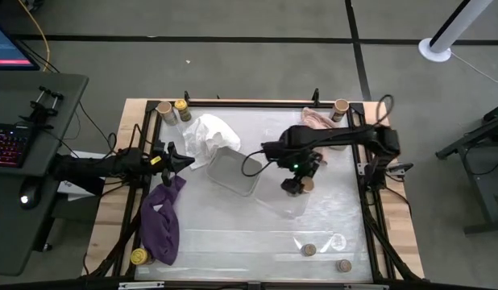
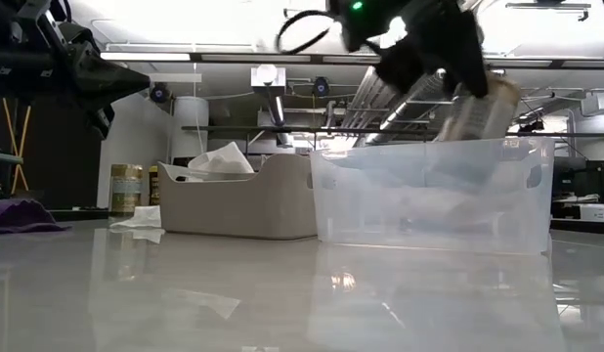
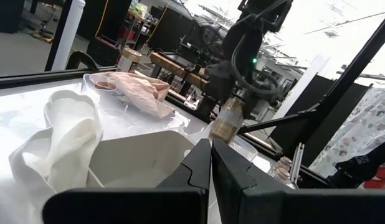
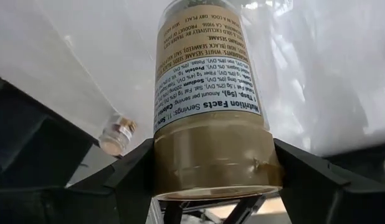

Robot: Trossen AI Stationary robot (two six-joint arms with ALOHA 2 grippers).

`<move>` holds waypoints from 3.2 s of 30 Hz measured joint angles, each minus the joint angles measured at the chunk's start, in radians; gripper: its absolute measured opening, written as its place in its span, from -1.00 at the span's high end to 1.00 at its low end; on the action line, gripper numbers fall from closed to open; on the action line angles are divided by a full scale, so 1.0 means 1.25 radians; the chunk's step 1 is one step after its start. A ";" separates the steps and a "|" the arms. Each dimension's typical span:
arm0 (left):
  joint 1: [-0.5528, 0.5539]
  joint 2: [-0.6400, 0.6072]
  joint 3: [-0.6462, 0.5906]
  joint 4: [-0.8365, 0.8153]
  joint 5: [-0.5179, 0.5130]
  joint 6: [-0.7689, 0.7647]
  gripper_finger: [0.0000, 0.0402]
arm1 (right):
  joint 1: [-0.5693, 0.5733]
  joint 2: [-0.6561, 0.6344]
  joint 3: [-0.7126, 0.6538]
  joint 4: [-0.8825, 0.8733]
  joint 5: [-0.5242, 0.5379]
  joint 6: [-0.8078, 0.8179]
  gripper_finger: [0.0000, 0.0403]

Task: Sort spices by type
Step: Put the bottom gold seasoning bottle into the bottom transparent bin, then put the right gold seasoning bottle into the bottom transparent bin

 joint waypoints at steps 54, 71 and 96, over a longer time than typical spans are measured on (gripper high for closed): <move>0.000 0.000 0.000 0.000 0.000 0.000 0.98 | 0.033 -0.384 -0.061 0.150 0.502 0.442 -0.56; 0.000 0.000 0.000 0.000 0.000 0.000 0.98 | -0.636 -0.283 -0.065 0.204 0.747 0.333 -0.56; 0.000 0.000 0.000 0.000 0.000 0.000 0.98 | -0.841 -0.041 -0.065 0.314 0.579 0.121 -0.56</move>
